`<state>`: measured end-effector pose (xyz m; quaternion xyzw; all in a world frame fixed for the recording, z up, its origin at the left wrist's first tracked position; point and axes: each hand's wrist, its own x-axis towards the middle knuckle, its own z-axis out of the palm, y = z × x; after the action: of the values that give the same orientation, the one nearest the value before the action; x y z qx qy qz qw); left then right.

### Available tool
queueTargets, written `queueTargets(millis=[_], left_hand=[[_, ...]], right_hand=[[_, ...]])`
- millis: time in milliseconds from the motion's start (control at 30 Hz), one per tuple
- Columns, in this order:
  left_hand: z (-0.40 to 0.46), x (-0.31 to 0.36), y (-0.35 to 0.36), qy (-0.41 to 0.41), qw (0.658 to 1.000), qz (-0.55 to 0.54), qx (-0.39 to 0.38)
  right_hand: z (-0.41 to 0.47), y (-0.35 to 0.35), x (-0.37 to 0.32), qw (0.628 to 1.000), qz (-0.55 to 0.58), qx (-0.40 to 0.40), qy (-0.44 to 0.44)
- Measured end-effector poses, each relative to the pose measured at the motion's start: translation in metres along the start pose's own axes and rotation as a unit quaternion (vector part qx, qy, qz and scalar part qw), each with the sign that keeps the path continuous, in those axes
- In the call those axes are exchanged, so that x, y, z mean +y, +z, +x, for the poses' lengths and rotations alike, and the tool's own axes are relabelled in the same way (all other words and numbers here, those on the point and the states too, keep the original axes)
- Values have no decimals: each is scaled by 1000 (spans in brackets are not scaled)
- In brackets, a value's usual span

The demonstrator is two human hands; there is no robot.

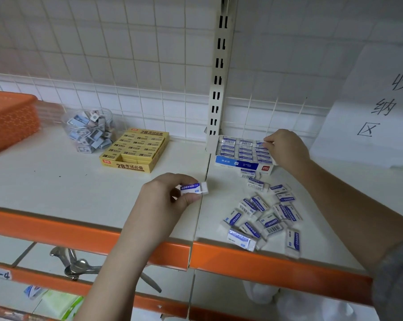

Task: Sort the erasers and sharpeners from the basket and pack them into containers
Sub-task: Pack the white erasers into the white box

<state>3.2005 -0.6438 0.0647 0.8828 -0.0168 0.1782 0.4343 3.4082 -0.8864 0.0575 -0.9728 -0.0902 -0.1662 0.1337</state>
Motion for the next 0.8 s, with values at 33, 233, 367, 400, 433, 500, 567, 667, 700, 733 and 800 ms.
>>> queueTargets(millis=[33, 233, 367, 400, 433, 500, 567, 667, 700, 733, 800], left_hand=[[0, 0, 0, 2, 1000, -4, 3], [1, -4, 0, 7, 1000, 1, 1], [4, -10, 3, 1, 1000, -8, 1], [5, -12, 4, -5, 1000, -19, 3], [7, -15, 5, -11, 999, -36, 3], [12, -20, 7, -29, 995, -90, -5], [18, -19, 6, -39, 987, -154, -19], [36, -19, 3, -60, 975, -209, -47], [45, -19, 3, -75, 970, -224, -62], [56, -20, 4, -93, 964, -237, -75], [78, -20, 8, -123, 954, -256, -94]], right_hand=[[-1, -1, 0, 1000, -14, 0, -4], [-5, -2, 1, 1000, -25, 3, -13], [-6, -3, -3, 1000, -1, -4, 12], [-6, -3, -4, 1000, -5, -10, 14], [-5, -4, -5, 1000, -8, -17, 17], [-7, -6, -7, 999, -3, -20, 28], [-12, -9, -10, 999, 19, -7, 38], [-27, -17, -16, 998, 58, 18, 30], [-34, -21, -18, 997, 71, 20, 23], [-42, -25, -20, 996, 87, 19, 16], [-60, -33, -25, 992, 130, 7, 1]])
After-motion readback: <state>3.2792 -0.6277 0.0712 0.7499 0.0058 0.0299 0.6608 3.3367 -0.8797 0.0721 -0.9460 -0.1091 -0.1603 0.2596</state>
